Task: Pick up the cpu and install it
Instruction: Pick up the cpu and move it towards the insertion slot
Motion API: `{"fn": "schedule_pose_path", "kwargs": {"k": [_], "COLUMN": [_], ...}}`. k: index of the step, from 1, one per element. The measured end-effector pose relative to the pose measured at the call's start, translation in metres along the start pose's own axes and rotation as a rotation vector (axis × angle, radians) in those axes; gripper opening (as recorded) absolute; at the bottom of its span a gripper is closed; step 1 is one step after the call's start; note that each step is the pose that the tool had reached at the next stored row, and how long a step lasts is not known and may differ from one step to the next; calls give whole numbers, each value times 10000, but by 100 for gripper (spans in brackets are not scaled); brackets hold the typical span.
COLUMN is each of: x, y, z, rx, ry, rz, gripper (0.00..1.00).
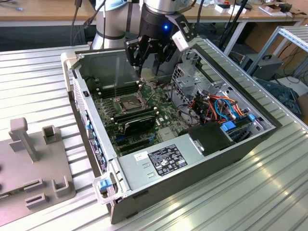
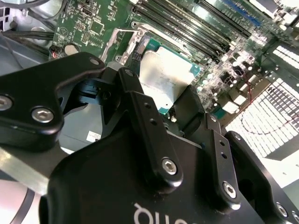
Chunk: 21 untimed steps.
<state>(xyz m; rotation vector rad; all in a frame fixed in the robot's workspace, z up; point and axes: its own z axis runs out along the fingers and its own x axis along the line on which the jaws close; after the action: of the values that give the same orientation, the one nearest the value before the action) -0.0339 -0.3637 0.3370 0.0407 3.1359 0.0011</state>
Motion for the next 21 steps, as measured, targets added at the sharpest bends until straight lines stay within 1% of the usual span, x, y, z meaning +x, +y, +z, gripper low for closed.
{"fn": "schedule_pose_path", "kwargs": {"k": [4,5,7,8,9,10,11,14,15,18,20,21], "x": [1,4,9,11,14,15,19,25,27,33,47,47], "y": [10,18,43,60,90,105,128,167,177,187,199,199], "z": [73,111,145,158,177,188,214,278,294,313,345,346], "rx": [1,1,0,0,1,1,1,1,0,-1,2,3], "ry": [1,1,0,0,1,0,0,1,0,0,1,2], "rz": [1,3,1,2,4,4,5,5,6,7,5,4], "gripper": [54,54,54,54,54,54,54,54,54,54,54,54]}}
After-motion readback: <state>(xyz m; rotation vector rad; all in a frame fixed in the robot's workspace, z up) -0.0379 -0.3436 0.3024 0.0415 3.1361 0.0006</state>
